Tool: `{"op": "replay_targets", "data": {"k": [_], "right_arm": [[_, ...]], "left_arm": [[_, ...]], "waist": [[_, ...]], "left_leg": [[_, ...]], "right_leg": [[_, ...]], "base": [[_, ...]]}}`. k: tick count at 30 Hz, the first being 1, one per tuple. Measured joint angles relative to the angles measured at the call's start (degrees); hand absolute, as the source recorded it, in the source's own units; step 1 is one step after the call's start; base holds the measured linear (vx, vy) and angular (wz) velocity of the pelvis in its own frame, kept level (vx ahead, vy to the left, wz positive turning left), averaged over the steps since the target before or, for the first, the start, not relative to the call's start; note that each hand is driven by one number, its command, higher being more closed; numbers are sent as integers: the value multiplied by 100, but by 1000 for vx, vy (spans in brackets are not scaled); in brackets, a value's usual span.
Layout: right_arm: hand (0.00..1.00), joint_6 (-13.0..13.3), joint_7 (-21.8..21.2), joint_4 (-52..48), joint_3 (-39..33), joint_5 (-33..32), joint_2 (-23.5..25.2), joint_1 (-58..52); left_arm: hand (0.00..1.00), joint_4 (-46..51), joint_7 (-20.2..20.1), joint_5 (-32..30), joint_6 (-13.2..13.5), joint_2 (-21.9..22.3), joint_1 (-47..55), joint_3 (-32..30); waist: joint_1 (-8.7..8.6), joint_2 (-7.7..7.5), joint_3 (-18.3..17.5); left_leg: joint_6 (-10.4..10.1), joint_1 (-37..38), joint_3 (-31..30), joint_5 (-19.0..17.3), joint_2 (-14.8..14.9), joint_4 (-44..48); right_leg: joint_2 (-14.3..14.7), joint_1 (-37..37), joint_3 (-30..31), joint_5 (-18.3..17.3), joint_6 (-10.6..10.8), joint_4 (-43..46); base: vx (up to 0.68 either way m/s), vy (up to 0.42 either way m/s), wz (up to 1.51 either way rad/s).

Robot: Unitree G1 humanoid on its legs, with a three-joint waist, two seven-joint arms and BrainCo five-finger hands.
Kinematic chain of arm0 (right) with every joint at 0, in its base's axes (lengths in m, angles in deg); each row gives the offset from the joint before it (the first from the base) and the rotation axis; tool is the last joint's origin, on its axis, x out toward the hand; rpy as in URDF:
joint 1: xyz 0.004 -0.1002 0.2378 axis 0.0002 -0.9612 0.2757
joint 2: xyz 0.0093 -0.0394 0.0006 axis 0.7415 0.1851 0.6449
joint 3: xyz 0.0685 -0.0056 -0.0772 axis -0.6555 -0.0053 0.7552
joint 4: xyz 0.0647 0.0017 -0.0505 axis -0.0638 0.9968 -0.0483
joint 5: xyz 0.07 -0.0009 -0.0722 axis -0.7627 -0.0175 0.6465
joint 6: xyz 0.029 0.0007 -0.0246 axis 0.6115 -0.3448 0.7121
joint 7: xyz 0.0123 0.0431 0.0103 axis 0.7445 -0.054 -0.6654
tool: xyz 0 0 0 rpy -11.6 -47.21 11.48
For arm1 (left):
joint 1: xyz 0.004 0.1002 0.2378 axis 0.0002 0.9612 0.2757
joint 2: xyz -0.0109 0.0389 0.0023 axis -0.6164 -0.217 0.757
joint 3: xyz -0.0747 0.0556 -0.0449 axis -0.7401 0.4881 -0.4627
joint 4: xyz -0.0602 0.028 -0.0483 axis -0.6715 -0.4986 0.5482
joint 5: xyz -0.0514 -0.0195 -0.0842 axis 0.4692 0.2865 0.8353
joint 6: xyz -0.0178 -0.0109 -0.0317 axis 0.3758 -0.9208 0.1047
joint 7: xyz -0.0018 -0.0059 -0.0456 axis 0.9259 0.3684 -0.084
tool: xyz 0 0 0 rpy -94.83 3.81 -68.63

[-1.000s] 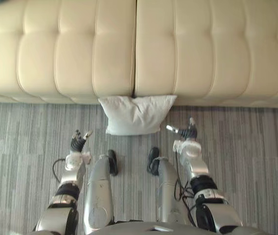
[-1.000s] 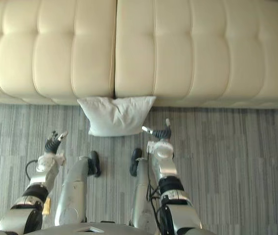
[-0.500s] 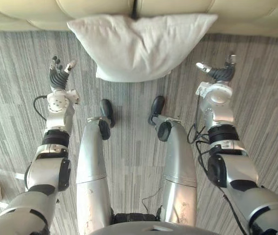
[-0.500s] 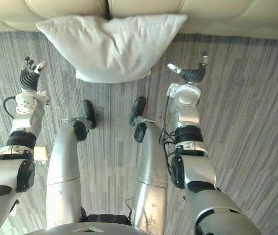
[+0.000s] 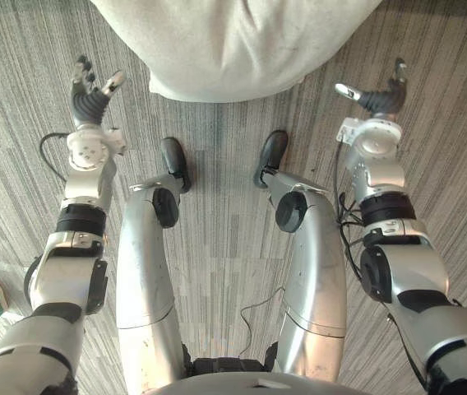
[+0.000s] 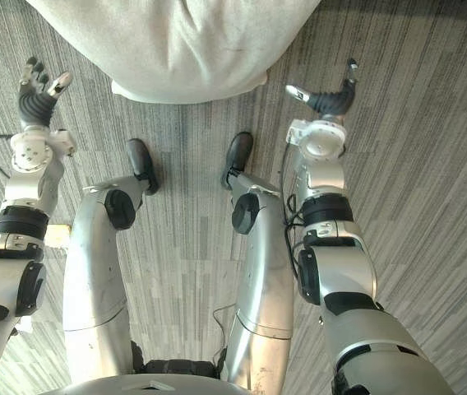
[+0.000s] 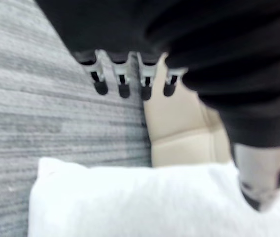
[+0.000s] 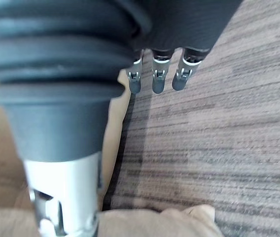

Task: Pick up cushions and gather them together orderly.

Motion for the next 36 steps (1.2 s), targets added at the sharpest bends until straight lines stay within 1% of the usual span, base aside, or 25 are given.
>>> {"op": "replay_targets", "data": {"k": [2,5,6,7,10,11,15,20,25,27,30,31,33,34,35,36], "right_arm": [[0,20,128,-121,161,70,83,118],[0,33,303,-180,341,122,218,260],[0,32,369,-257,365,159,239,253],[100,26,441,-395,371,280,284,243],[100,20,610,-732,475,477,400,245],[100,19,675,-854,542,571,481,245],[100,8,842,-1120,594,671,724,240],[100,-2,843,-1284,578,668,715,245],[100,-34,828,-1423,570,651,717,218],[100,-33,795,-1867,511,649,730,12],[100,-31,772,-2049,458,646,733,-149],[100,-31,706,-2217,401,644,757,-345],[100,-15,612,-2421,259,635,829,-589],[100,81,558,-2596,235,609,911,-940],[100,147,541,-2655,229,595,921,-1020],[100,185,454,-2810,202,530,935,-1207]], "left_arm": [[0,21,36,-159,-5,14,-158,176],[0,23,263,-441,-28,39,-272,386],[100,28,300,-499,-28,37,-277,409],[100,37,386,-571,-43,40,-300,437],[100,75,545,-635,-118,98,-408,448],[100,190,639,-653,-184,98,-412,444],[100,257,885,-658,-251,53,-460,419],[100,258,974,-597,-257,-17,-497,414],[100,265,1007,-331,-265,20,-462,416],[100,567,1008,-290,-266,113,-308,367],[100,903,1018,-199,-266,300,-66,278],[100,1130,1023,-197,-266,434,111,245],[100,1402,1031,-199,-262,560,325,235],[100,1638,1032,-200,-191,691,638,235],[100,1728,1032,-200,-172,719,701,227],[100,1886,1032,-201,-166,793,805,210]], "waist": [[9,0,0],[44,1,-1],[48,1,-1],[52,1,-1],[47,4,-3],[33,4,-3],[38,7,-5],[23,8,-7],[8,36,-26],[-2,38,-29],[-2,38,-31],[-6,38,-31],[-7,41,-38],[-13,35,-373],[-24,38,-416],[-55,39,-412]], "left_leg": [[-3,-14,3,2,0,-4],[-3,-37,7,2,-3,-12],[-3,-39,9,2,-4,-17],[-3,-42,11,2,-7,-20],[-9,-41,9,6,-14,-21],[-13,-41,8,11,-16,-25],[-41,-2,11,47,-19,-87],[-72,90,7,89,-17,-129],[-101,421,-13,139,-10,-295],[-115,562,-45,130,-6,-261],[-142,793,-65,112,-1,-242],[-168,1024,-83,82,8,-270],[-207,1333,-100,52,19,-341],[-243,1390,-88,-6,57,-435],[-241,1465,-81,-3,58,-502],[-234,1762,-52,68,58,-663]], "right_leg": [[0,-18,1,28,-46,3],[0,-44,2,35,-59,4],[0,-48,3,35,-59,0],[0,-53,5,35,-60,-2],[2,-56,8,37,-63,0],[5,-57,9,42,-71,-4],[49,-40,25,83,-132,-72],[80,38,18,120,-173,-118],[92,397,-57,141,-193,-287],[86,546,-68,88,-175,-224],[97,768,-83,36,-171,-222],[104,1016,-101,-30,-148,-230],[137,1335,-119,-50,-151,-309],[186,1396,-131,-71,-174,-435],[189,1467,-142,-66,-171,-497],[194,1769,-179,-10,-143,-657]], "base": [[0,0,0],[0,0,0],[0,0,0],[0,0,0],[0,0,0],[0,0,0],[-6,1,-1],[-10,-2,-1],[-13,-3,-1],[-18,-12,7],[-5,-3,-1],[-19,-9,-4],[-44,-16,-10],[-43,-14,-13],[-26,-16,-11],[7,-22,-4]]}}
